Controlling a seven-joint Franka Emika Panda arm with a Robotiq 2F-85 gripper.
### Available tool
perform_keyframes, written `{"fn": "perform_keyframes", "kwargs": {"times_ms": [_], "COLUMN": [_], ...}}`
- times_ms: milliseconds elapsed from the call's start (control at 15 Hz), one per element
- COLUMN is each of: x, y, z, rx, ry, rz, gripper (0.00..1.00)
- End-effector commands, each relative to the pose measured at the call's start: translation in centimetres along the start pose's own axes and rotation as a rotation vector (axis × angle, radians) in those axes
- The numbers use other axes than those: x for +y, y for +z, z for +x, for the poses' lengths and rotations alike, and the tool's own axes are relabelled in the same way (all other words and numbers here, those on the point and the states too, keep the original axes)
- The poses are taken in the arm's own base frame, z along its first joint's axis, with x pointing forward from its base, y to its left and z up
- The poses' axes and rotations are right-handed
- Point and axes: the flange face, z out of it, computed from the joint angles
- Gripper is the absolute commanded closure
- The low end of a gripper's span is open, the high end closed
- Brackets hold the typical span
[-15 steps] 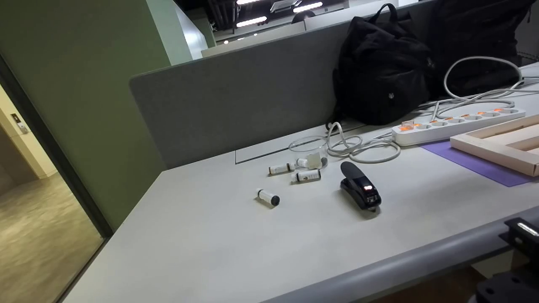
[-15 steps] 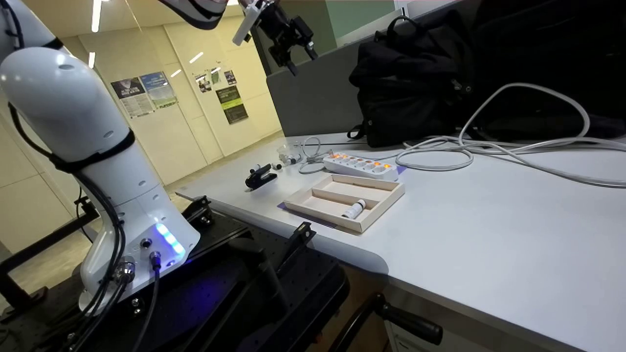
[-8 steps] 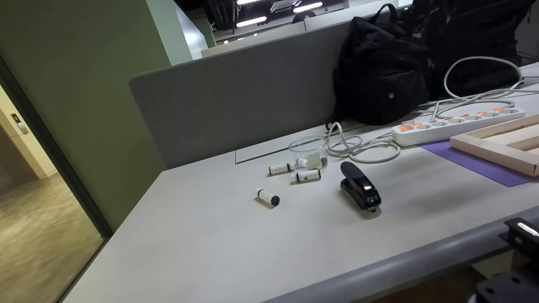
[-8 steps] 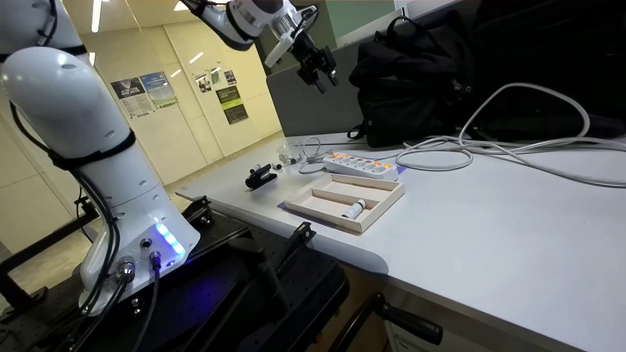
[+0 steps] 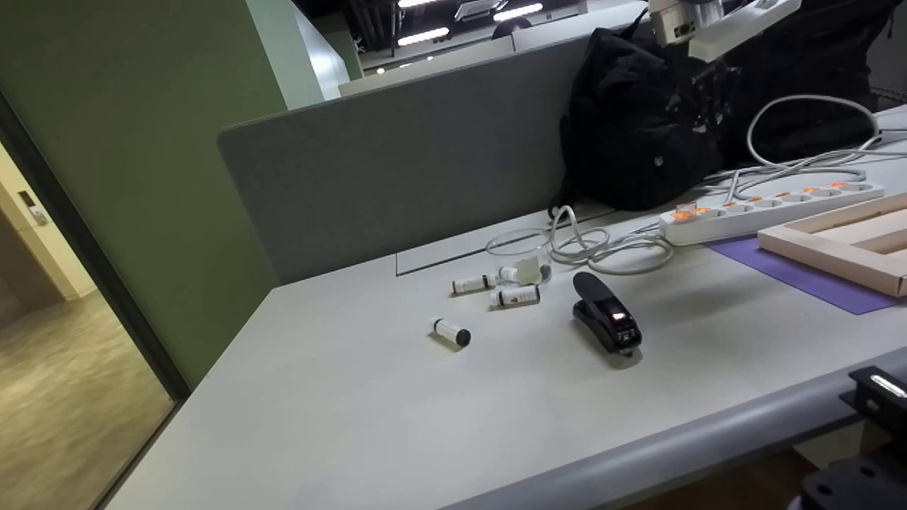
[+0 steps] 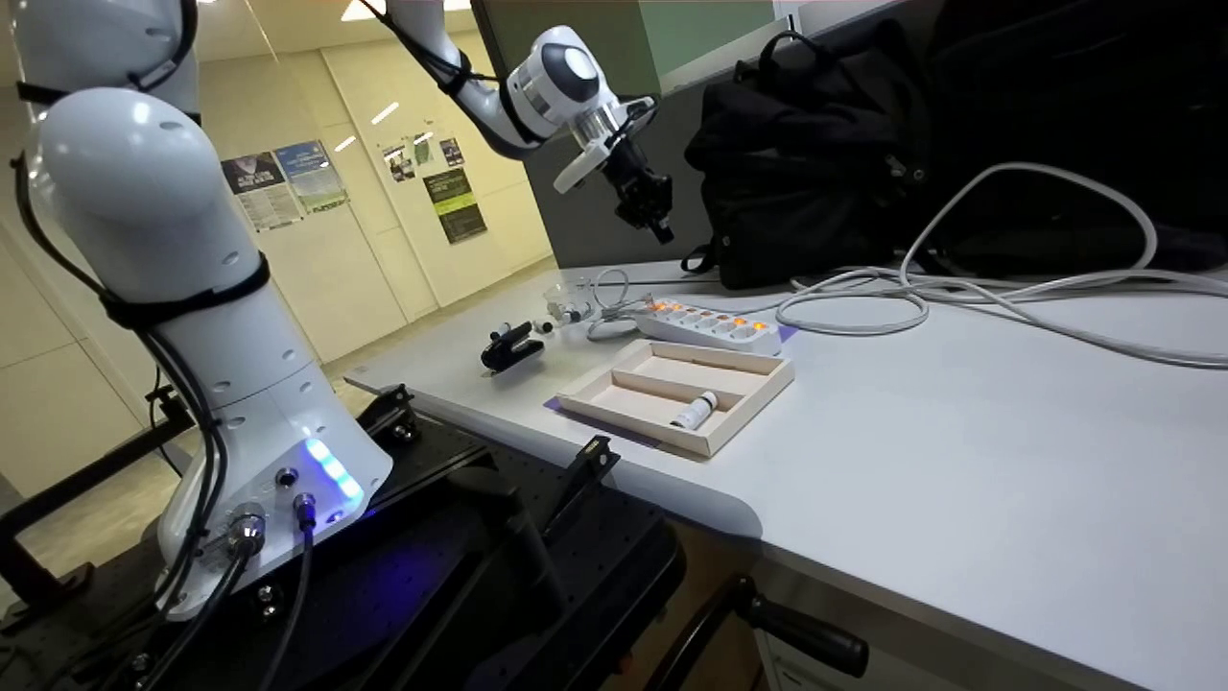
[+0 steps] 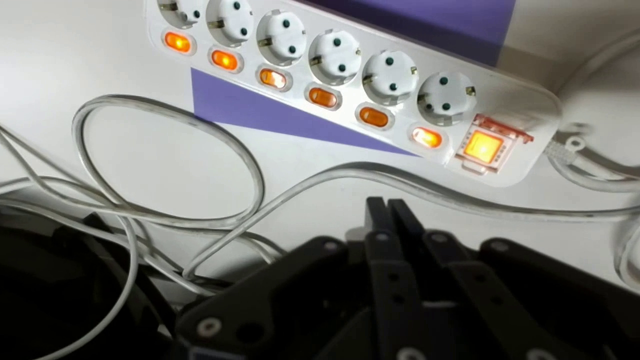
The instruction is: Turn on the fourth switch
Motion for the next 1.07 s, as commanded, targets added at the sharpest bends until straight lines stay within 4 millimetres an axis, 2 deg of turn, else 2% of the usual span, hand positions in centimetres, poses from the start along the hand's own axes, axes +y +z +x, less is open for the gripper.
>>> {"fn": "perform_keyframes", "kwargs": {"times_ms": [0, 200, 600, 1000], "x": [-0.1, -0.2, -0.2, 1.6], "y": [0.8, 1.8, 1.6, 4.2], "z": [0.1, 0.5, 0.7, 0.4], "rx": [-0.019, -0.039, -0.037, -0.018], "ry": [0.001, 0.003, 0.005, 0.134], "rz": [-0.011, -0.028, -0.03, -0.039], "gripper": [0.99, 0.99, 1.0, 1.0]}}
